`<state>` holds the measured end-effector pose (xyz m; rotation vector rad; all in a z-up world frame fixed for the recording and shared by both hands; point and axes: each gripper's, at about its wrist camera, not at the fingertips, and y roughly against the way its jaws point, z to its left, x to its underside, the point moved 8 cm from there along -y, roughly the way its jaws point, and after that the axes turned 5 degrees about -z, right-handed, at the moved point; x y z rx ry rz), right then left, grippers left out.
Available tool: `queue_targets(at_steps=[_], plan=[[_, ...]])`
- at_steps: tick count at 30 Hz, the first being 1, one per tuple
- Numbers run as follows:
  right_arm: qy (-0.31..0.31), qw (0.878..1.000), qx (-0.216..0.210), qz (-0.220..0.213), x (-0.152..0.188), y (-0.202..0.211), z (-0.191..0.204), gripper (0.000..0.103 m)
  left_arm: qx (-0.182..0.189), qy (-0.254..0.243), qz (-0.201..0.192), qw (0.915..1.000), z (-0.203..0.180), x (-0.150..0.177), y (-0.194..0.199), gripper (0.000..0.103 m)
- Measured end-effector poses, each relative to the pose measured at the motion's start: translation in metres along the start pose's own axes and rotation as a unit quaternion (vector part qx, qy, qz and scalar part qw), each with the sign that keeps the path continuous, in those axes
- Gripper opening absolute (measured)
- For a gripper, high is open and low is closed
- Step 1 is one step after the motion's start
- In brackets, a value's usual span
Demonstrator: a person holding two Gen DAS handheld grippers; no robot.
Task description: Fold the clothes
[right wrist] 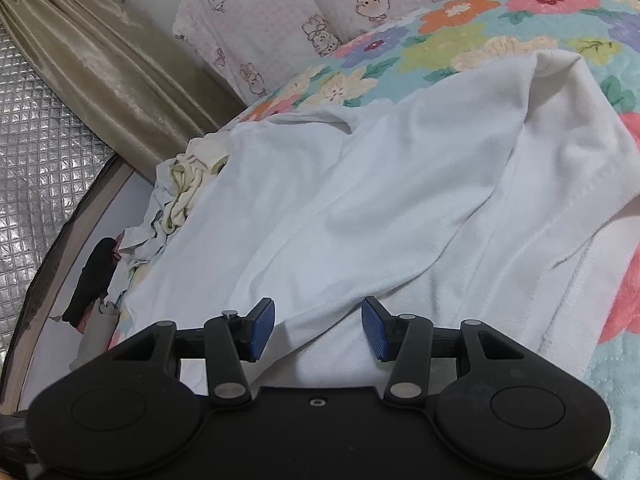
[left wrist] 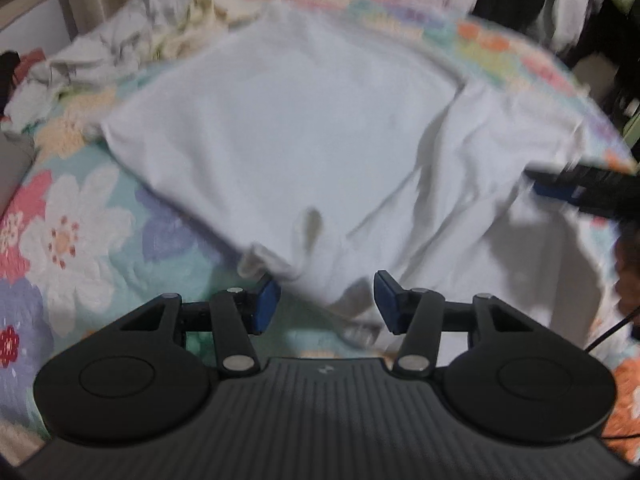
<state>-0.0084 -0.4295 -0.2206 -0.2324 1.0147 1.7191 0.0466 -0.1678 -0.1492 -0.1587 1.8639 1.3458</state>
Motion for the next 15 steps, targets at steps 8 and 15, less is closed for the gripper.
queue_targets(at_steps=[8,15], plan=[[-0.005,1.0,0.002,0.008,0.004,0.0,-0.006,0.054,0.044,0.005,-0.049,0.9978,-0.023,-0.032,-0.02,0.056],[0.001,1.0,0.007,0.008,0.001,0.008,-0.012,0.054,0.01,-0.024,0.002,0.9997,-0.04,-0.006,-0.083,0.056]])
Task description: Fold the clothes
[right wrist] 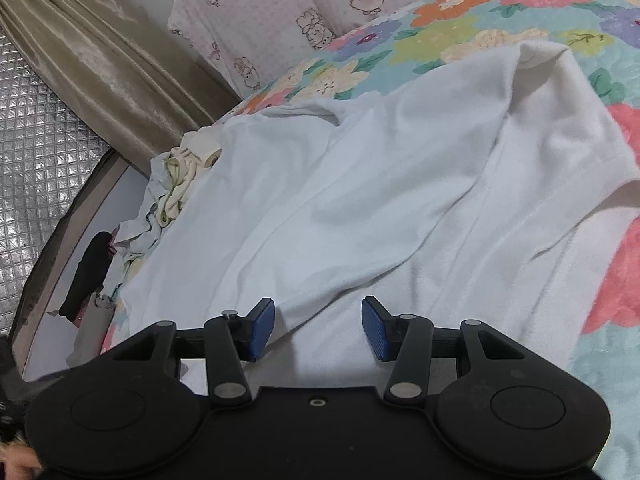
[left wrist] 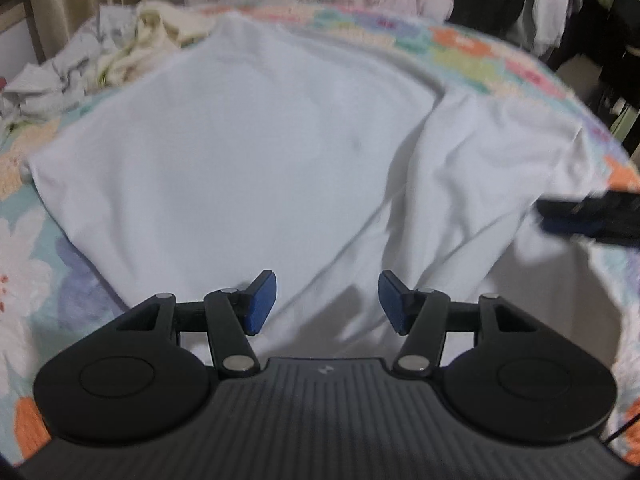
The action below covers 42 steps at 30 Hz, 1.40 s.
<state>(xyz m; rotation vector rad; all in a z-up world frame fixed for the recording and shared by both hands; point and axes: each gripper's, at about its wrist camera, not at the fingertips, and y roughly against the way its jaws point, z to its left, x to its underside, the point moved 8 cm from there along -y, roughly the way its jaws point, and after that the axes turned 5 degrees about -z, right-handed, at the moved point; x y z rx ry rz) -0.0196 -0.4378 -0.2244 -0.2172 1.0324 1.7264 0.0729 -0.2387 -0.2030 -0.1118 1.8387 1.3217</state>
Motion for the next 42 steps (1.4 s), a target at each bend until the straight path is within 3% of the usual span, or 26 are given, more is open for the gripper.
queue_targets(at_steps=[2,7,12,15,21,22,23,26,27,33,37,42], plan=[[-0.007,1.0,0.002,-0.005,-0.003,0.003,-0.005,0.054,-0.015,0.007,0.021,0.9996,0.007,0.009,-0.005,0.056],[-0.022,1.0,0.012,-0.017,-0.008,0.009,-0.017,0.054,-0.038,-0.001,0.025,0.999,0.018,0.019,0.012,0.056],[-0.026,0.999,0.018,-0.022,-0.01,0.007,-0.019,0.054,0.033,0.009,-0.023,0.9991,0.004,0.003,0.02,0.059],[-0.023,0.999,0.018,-0.02,-0.009,0.003,-0.017,0.054,0.082,-0.016,-0.02,0.9963,-0.017,0.0,0.006,0.061],[-0.016,1.0,0.009,-0.012,-0.001,-0.001,-0.01,0.054,0.091,-0.055,0.0,0.9944,-0.038,0.012,-0.004,0.062],[-0.015,1.0,0.009,-0.012,-0.002,-0.001,-0.009,0.054,0.088,-0.064,0.001,0.9941,-0.04,0.014,-0.004,0.058],[-0.013,1.0,0.009,-0.011,-0.002,-0.001,-0.008,0.054,0.083,-0.077,0.006,0.9936,-0.042,0.016,-0.004,0.044],[-0.017,1.0,0.005,-0.01,-0.004,0.002,-0.003,0.054,0.076,-0.091,-0.002,0.9929,-0.043,0.014,0.001,0.015],[-0.016,1.0,0.003,-0.007,-0.004,0.003,0.0,0.054,0.076,-0.091,-0.008,0.993,-0.043,0.011,0.003,0.011],[-0.01,0.999,0.004,0.035,0.009,0.004,0.018,0.055,0.056,-0.06,-0.05,0.9954,-0.036,-0.012,0.022,0.009],[-0.043,0.996,-0.04,0.073,0.025,-0.009,0.027,0.056,0.065,-0.042,-0.073,0.9944,-0.034,-0.025,0.037,0.009],[-0.113,0.99,-0.067,0.05,0.023,-0.023,0.019,0.06,0.095,-0.002,-0.08,0.9922,-0.032,-0.03,0.044,0.009]])
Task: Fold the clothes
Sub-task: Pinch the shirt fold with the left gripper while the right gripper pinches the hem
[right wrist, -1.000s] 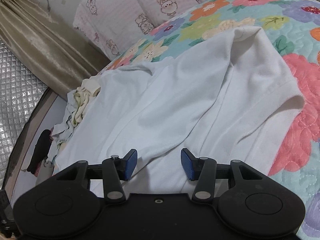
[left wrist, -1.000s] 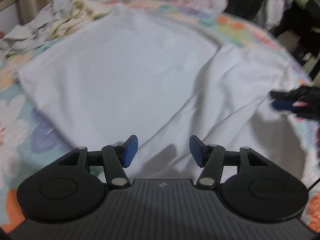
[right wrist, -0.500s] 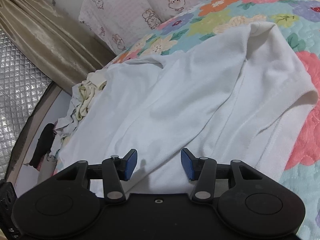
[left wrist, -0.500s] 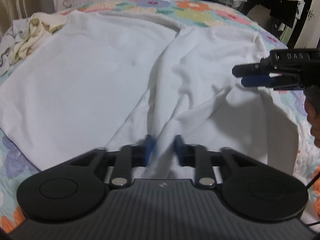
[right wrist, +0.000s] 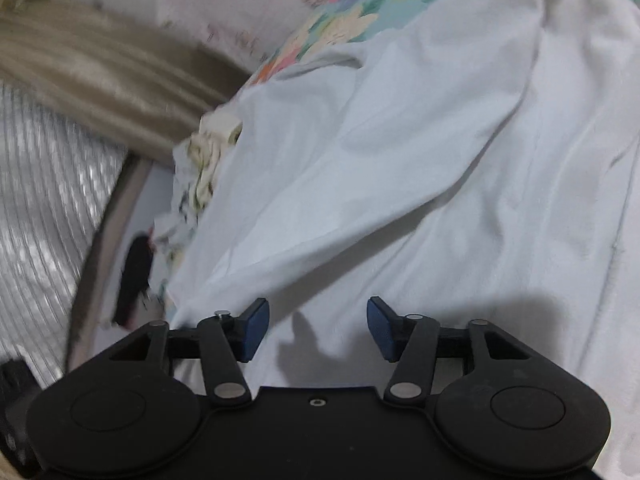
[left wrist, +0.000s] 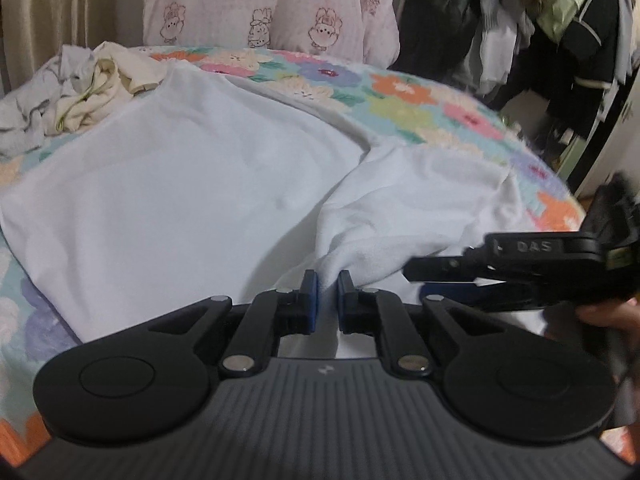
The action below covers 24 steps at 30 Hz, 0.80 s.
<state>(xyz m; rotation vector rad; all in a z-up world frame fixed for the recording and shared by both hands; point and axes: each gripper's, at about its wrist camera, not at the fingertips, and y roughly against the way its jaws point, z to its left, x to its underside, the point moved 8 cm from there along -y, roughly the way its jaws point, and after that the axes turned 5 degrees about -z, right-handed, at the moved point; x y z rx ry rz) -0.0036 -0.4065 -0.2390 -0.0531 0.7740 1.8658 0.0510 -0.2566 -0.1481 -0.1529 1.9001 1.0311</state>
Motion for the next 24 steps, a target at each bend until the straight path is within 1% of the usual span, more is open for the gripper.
queue_targets(at_steps=[3,4,5,6,7,8,10,12,13,14,16,18,20,22,24], plan=[[-0.023,0.999,-0.017,-0.03,-0.004,0.001,-0.003,0.06,0.002,-0.002,0.003,1.0,-0.002,0.001,-0.001,0.009],[-0.012,0.999,-0.015,-0.046,-0.008,0.002,-0.002,0.06,0.008,0.001,0.004,1.0,-0.004,0.0,-0.002,0.009],[0.0,0.998,-0.013,-0.062,-0.012,0.004,-0.001,0.049,0.015,0.005,0.005,0.9999,-0.006,-0.001,-0.004,0.009],[0.012,0.997,-0.011,-0.076,-0.016,0.005,0.0,0.016,0.024,0.015,0.009,0.9996,-0.009,-0.004,-0.005,0.009],[0.029,0.996,-0.002,-0.082,-0.022,0.006,0.001,0.004,0.033,0.025,0.013,0.9991,-0.011,-0.007,-0.006,0.009],[0.044,0.995,0.006,-0.087,-0.029,0.007,0.003,0.005,0.044,0.028,0.013,0.9986,-0.017,-0.014,-0.004,0.009],[0.055,0.993,0.008,-0.108,-0.042,0.015,0.008,0.005,0.038,0.007,0.001,0.9993,-0.027,-0.032,0.0,0.009],[0.072,0.987,0.004,-0.141,-0.051,0.028,0.015,0.005,0.02,-0.023,-0.002,0.9995,-0.038,-0.04,-0.003,0.009],[0.08,0.984,0.003,-0.156,-0.055,0.034,0.018,0.005,0.023,-0.026,0.007,0.9994,-0.042,-0.037,-0.01,0.009],[0.089,0.982,0.012,-0.163,-0.058,0.035,0.017,0.005,0.026,-0.03,0.017,0.9991,-0.047,-0.034,-0.016,0.009],[0.103,0.98,0.041,-0.163,-0.063,0.035,0.01,0.006,0.031,-0.023,0.044,0.9983,-0.05,-0.02,-0.034,0.01],[0.108,0.979,0.062,-0.158,-0.065,0.036,0.0,0.008,0.021,-0.027,0.062,0.9975,-0.051,-0.006,-0.051,0.01],[0.112,0.978,0.083,-0.156,-0.068,0.038,-0.01,0.01,0.004,-0.045,0.077,0.9961,-0.052,0.007,-0.062,0.01],[0.121,0.976,0.094,-0.152,-0.069,0.042,-0.017,0.01,-0.001,-0.052,0.083,0.9952,-0.052,0.013,-0.067,0.01],[0.116,0.977,0.096,-0.15,-0.075,0.048,-0.026,0.01,-0.001,-0.048,0.085,0.9952,-0.052,0.013,-0.067,0.011]])
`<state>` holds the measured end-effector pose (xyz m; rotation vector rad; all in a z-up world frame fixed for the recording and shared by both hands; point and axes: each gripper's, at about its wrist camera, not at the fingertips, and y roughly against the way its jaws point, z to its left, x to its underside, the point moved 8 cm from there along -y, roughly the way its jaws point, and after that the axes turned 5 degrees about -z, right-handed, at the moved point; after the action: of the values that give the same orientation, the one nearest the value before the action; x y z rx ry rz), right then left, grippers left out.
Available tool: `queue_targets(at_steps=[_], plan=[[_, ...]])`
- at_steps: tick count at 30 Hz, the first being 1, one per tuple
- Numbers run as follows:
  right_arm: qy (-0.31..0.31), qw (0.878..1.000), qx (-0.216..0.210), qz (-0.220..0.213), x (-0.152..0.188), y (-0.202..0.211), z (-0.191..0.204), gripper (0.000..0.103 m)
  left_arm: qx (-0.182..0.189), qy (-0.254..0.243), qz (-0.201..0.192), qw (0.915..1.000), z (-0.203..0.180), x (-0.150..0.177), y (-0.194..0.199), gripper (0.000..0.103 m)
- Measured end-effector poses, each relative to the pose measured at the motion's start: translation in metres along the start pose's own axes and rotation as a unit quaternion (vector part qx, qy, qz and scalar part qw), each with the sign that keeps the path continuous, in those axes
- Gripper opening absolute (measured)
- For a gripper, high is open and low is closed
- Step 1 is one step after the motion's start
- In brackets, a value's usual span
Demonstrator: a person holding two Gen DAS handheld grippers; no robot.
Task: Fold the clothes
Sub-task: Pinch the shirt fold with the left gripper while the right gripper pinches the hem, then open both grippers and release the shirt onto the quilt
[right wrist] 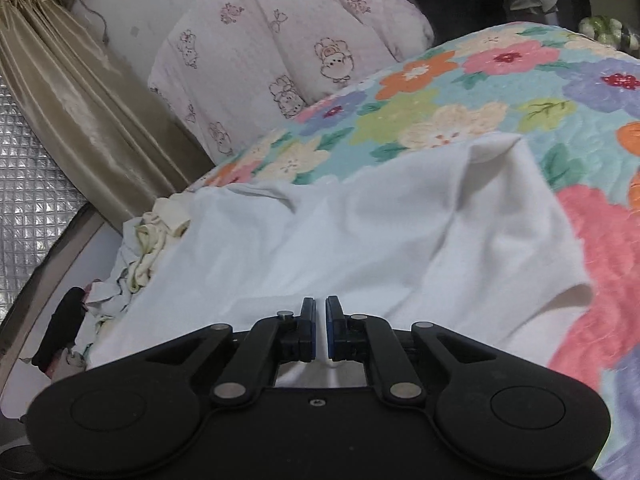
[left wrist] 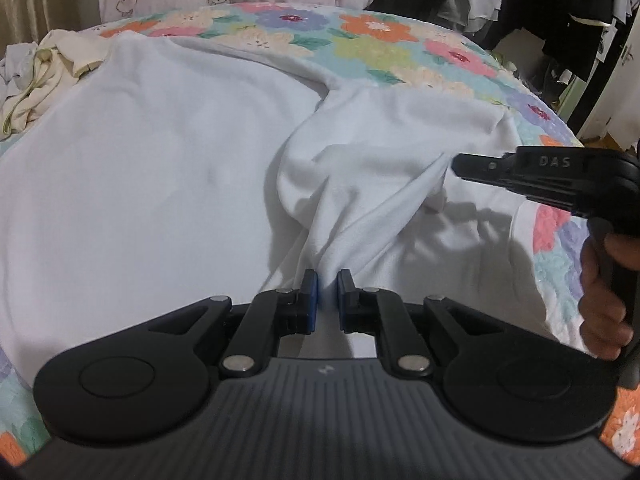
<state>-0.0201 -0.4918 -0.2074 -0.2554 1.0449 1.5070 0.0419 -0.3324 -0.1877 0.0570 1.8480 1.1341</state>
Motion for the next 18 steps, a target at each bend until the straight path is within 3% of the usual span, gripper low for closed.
queue_targets(at_steps=[2,4,6,13,18], plan=[[-0.016,1.0,-0.001,-0.001,-0.004,0.004,-0.01,0.011,0.0,-0.001,-0.005,1.0,0.0,-0.001,0.004,0.012],[-0.041,0.999,-0.001,-0.004,-0.013,0.008,-0.023,0.02,-0.001,-0.003,-0.011,0.9999,0.002,-0.002,0.008,0.012],[-0.061,0.998,0.002,-0.007,-0.021,0.012,-0.034,0.038,-0.002,-0.006,-0.018,0.9998,0.003,-0.003,0.012,0.012],[-0.09,0.996,0.01,-0.007,-0.051,0.005,-0.058,0.043,-0.008,-0.013,-0.025,0.9996,0.015,0.004,0.023,0.037],[-0.045,0.997,0.011,0.067,-0.062,-0.032,-0.053,0.049,0.018,-0.005,-0.011,0.9998,0.021,0.012,0.015,0.041]])
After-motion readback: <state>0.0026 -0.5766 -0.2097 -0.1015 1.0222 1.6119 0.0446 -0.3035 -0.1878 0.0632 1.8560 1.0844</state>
